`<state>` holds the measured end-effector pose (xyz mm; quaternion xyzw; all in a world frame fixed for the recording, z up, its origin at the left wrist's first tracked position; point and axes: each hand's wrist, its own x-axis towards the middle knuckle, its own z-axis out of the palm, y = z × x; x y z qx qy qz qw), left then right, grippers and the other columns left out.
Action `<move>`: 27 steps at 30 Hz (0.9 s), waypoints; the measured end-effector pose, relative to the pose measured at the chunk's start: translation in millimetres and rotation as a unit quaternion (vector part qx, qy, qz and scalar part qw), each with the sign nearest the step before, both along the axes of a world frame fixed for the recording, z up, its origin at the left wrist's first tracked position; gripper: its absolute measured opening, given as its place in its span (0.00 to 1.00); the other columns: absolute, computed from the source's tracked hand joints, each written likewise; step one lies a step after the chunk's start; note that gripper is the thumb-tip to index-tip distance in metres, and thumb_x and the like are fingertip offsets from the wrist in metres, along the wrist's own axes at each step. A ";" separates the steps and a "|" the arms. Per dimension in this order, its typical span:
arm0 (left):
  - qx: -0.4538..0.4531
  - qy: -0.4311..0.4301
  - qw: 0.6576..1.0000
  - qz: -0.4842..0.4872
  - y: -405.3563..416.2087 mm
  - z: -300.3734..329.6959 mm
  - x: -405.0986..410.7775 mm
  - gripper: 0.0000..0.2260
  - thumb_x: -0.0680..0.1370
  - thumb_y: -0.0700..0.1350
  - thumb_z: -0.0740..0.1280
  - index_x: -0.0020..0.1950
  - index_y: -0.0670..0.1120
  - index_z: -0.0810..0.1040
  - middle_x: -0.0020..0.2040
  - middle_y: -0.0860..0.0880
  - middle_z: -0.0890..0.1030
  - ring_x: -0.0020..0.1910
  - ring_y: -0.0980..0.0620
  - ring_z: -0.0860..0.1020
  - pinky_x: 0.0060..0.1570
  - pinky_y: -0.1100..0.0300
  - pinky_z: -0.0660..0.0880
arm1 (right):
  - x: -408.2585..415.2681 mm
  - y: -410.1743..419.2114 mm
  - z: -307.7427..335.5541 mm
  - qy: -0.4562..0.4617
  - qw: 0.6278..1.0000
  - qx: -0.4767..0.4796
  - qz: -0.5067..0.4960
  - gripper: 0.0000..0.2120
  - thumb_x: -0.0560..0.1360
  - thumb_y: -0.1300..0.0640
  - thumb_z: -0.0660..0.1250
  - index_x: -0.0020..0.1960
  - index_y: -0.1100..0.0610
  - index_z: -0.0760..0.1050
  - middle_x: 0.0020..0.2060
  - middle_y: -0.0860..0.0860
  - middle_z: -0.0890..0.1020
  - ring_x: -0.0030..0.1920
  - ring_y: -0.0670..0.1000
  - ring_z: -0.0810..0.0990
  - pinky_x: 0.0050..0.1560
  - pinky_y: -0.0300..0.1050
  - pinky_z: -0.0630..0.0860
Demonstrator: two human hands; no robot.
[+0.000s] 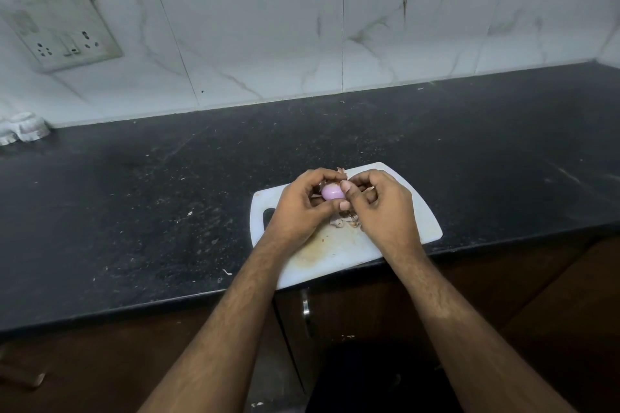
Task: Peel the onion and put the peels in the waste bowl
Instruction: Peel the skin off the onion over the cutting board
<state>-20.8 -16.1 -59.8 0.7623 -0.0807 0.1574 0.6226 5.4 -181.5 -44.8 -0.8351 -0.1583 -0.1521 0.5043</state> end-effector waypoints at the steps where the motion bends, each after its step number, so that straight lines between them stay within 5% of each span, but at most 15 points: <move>1: 0.005 -0.002 1.000 0.002 0.0 0.0 0.0 0.17 0.74 0.38 0.81 0.59 0.53 0.85 0.62 0.48 0.83 0.62 0.50 0.83 0.61 0.53 0.82 | 0.1 0.2 -0.3 -0.003 1.000 -0.003 -0.002 0.07 0.80 0.49 0.71 0.51 0.53 0.82 0.44 0.43 0.83 0.40 0.43 0.81 0.41 0.41 0.80; 12: -0.008 -0.006 1.000 -0.003 -1.0 1.7 0.0 0.16 0.75 0.36 0.79 0.59 0.51 0.84 0.63 0.47 0.84 0.62 0.52 0.83 0.62 0.55 0.81 | 4.7 0.8 -5.0 -0.015 0.999 -0.049 -0.016 0.08 0.84 0.52 0.64 0.50 0.54 0.78 0.44 0.46 0.81 0.44 0.46 0.78 0.41 0.41 0.74; 21: -0.018 0.010 1.000 0.023 -0.1 1.9 0.3 0.17 0.75 0.37 0.80 0.61 0.49 0.83 0.67 0.51 0.83 0.62 0.52 0.84 0.61 0.54 0.82 | 6.4 -0.1 -6.1 -0.022 0.998 -0.047 -0.041 0.07 0.84 0.55 0.63 0.52 0.55 0.77 0.46 0.48 0.80 0.45 0.46 0.77 0.40 0.29 0.69; 23: -0.021 0.015 0.999 0.031 -0.4 2.8 0.5 0.18 0.75 0.39 0.80 0.61 0.49 0.82 0.66 0.52 0.83 0.58 0.51 0.85 0.58 0.54 0.82 | 6.2 -0.2 -5.8 -0.026 0.998 -0.037 -0.046 0.07 0.84 0.55 0.62 0.51 0.56 0.77 0.45 0.47 0.79 0.45 0.46 0.77 0.42 0.31 0.72; 25: -0.018 0.017 0.999 0.042 0.0 2.6 0.9 0.18 0.74 0.42 0.81 0.61 0.51 0.81 0.64 0.53 0.83 0.57 0.48 0.85 0.58 0.48 0.84 | 4.9 0.1 -4.6 -0.025 0.998 -0.018 -0.051 0.07 0.84 0.56 0.62 0.52 0.57 0.77 0.42 0.42 0.75 0.45 0.48 0.78 0.43 0.48 0.81; 27: -0.015 0.021 0.998 0.050 0.3 3.0 0.4 0.18 0.74 0.43 0.82 0.60 0.53 0.81 0.62 0.54 0.84 0.57 0.46 0.85 0.59 0.44 0.84 | 4.1 0.8 -3.6 -0.024 0.998 -0.013 -0.062 0.06 0.84 0.57 0.62 0.52 0.57 0.77 0.42 0.40 0.72 0.44 0.47 0.77 0.42 0.54 0.82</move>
